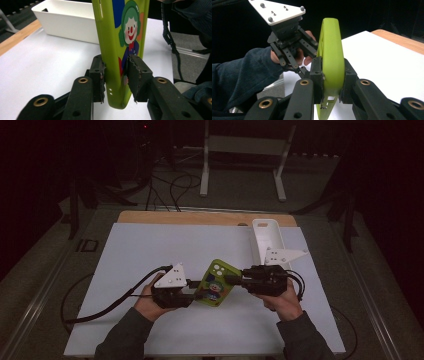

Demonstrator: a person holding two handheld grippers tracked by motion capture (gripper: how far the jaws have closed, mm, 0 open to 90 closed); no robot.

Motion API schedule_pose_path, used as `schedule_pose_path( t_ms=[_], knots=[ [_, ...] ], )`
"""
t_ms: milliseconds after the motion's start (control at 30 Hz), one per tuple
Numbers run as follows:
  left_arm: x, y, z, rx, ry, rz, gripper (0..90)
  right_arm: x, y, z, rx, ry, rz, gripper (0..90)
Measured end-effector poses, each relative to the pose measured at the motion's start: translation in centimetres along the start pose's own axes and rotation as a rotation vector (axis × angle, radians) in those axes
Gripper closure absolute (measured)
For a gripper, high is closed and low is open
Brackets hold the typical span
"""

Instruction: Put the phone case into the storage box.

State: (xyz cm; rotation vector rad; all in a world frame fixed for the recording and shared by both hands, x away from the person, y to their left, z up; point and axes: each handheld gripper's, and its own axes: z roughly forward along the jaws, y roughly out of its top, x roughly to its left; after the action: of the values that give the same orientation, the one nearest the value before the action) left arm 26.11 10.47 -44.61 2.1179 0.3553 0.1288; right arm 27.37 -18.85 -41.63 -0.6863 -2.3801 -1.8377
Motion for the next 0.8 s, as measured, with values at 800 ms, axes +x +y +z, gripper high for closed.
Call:
schedule_pose_path(
  t_ms=[800],
  knots=[
    [-0.48,-0.09,0.35,-0.053,0.085,-0.044,78.1,-0.36,0.15,-0.06,-0.005,-0.172,0.011,48.0]
  ],
)
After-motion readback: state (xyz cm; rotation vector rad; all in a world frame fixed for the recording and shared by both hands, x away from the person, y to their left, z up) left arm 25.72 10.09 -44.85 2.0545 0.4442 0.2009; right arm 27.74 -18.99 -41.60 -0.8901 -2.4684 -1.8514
